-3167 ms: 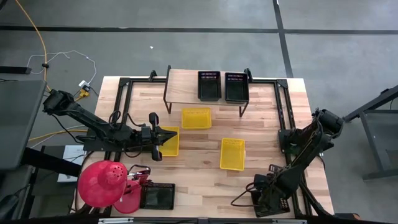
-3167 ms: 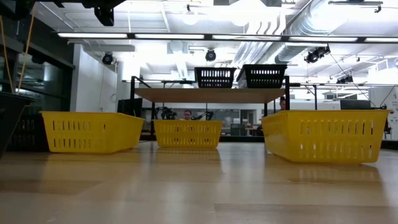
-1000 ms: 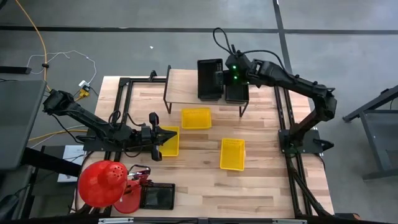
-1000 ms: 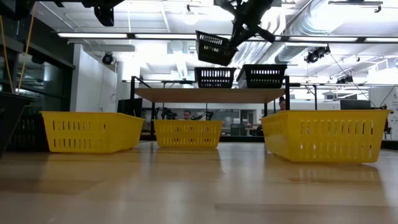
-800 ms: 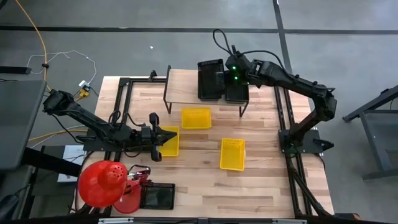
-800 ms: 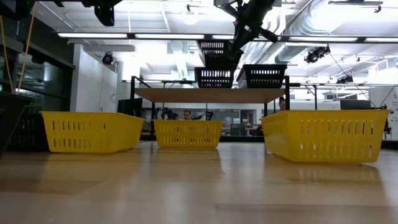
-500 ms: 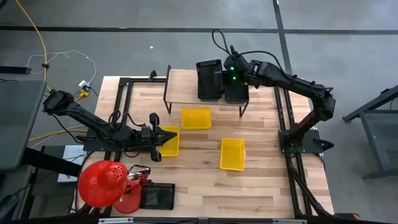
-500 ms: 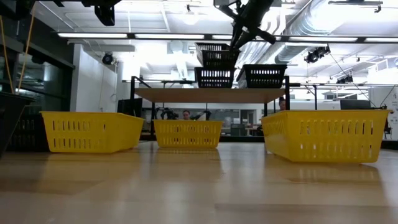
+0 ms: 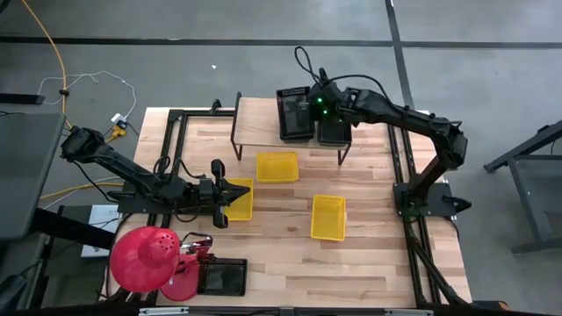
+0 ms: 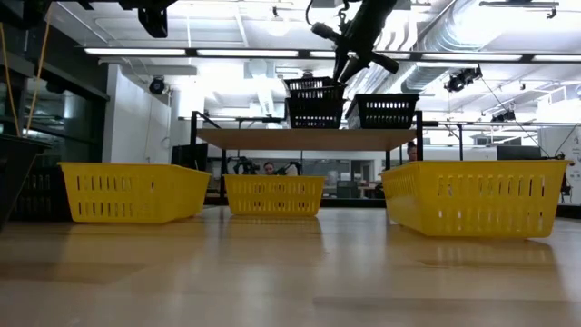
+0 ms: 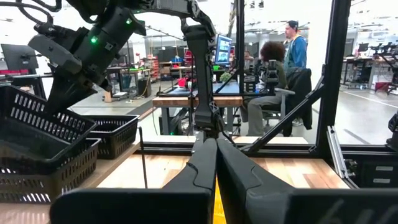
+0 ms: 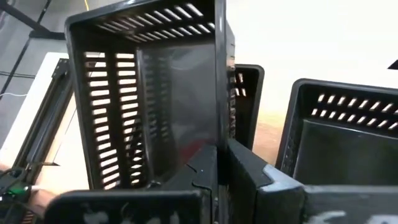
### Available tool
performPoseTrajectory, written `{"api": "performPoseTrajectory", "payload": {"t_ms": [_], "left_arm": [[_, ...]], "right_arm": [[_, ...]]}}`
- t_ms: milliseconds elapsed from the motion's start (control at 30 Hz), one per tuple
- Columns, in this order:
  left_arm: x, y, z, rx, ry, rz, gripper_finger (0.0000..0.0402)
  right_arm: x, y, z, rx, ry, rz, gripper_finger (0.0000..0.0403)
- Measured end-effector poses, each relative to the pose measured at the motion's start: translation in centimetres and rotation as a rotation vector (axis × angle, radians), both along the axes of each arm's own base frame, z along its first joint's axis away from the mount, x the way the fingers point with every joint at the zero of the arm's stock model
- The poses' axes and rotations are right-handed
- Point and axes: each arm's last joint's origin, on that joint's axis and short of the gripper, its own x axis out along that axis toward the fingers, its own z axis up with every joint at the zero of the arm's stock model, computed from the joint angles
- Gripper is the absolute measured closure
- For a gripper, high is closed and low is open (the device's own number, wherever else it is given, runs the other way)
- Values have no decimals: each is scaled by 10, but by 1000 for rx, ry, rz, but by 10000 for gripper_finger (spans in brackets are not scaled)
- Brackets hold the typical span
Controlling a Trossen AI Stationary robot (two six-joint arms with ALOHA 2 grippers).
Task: Stack baskets on shelf by color
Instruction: Stack the black bin on the black bin on the shelf
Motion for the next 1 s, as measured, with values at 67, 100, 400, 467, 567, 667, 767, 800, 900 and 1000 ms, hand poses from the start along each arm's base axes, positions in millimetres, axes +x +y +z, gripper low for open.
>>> {"api": "performPoseTrajectory", "payload": {"t_ms": [67,100,400,467,567,667,767,800,900,1000], "left_arm": [[0,0,0,0,0,0,401],[0,0,0,0,0,0,401],[0,0,0,-3,-1,0,401],[0,0,0,-3,-1,0,402],[0,0,0,-3,-1,0,402],[0,0,0,-3,-1,0,402],[0,0,0,-3,-1,0,401],[0,0,0,-3,-1,0,401],[0,0,0,-3,-1,-1,401],[0,0,0,-3,-1,-1,401]], "right_arm": [[0,0,0,-6,7,10,385],[0,0,0,-9,11,14,385],[1,3,0,10,12,74,385],[1,3,-1,16,12,77,385],[1,3,-1,18,14,81,385],[1,3,-1,18,17,81,385],[1,3,-1,16,19,81,382],[1,3,-1,15,20,83,378],[1,3,-1,4,29,95,357],[1,3,-1,2,31,97,323]]}}
